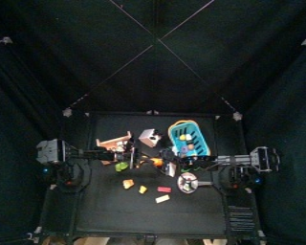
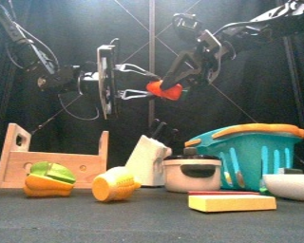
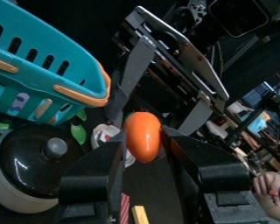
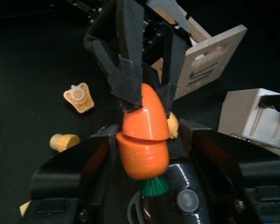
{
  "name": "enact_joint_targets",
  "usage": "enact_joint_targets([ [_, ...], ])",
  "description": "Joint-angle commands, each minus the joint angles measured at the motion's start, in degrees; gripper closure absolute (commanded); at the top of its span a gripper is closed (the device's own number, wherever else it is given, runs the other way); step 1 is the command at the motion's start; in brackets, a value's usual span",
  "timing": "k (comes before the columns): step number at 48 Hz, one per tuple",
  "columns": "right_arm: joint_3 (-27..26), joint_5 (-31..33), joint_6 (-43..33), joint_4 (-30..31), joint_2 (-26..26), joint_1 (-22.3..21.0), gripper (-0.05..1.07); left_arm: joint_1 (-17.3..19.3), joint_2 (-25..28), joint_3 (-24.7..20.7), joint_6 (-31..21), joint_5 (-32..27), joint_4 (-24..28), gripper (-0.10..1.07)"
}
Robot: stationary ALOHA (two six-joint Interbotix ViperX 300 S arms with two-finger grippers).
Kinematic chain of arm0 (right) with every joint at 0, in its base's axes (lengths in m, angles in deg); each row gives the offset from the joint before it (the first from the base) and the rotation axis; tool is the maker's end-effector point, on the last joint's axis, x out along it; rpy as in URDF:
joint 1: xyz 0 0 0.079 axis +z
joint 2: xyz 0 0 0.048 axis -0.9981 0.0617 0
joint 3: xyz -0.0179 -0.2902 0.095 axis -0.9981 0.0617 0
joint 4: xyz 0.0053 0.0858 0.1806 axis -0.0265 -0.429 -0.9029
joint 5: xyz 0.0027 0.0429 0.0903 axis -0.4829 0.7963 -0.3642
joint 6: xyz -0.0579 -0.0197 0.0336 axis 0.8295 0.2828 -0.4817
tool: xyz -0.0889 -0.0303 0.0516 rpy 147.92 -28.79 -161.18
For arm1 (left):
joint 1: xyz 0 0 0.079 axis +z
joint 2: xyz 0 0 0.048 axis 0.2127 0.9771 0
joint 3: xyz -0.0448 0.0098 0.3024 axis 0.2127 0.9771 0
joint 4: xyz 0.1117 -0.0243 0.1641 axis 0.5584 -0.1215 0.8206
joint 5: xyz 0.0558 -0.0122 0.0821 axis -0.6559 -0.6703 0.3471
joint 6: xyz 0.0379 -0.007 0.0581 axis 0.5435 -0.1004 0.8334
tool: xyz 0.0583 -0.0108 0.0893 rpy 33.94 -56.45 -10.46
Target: Hand over carrot
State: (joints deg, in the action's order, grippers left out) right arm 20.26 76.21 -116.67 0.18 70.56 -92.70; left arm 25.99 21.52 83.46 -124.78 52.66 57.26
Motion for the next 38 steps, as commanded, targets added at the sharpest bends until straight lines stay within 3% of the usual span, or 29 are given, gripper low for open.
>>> enact_joint_targets([
  [1,-1.4,-0.2,-0.2,-0.5,-0.8,-0.3,0.21,-0.1,-0.4,-0.7,0.3,0.5,-0.2,0.35],
  [9,-1.4,-0.1,0.1,-1.3,-0.7,-0.3,0.32,-0.1,-0.2,-0.6,0.4,0.5,-0.2,0.34],
  [21,-1.5,-0.1,-0.1,-1.4,-0.8,-0.4,0.33,-0.1,0.1,-0.8,2.6,0.5,-0.2,0.3],
  [38,-1.1,-0.1,0.1,-1.4,-0.7,-0.3,0.33,0.3,-0.4,-0.7,5.5,0.4,-1.7,0.05],
])
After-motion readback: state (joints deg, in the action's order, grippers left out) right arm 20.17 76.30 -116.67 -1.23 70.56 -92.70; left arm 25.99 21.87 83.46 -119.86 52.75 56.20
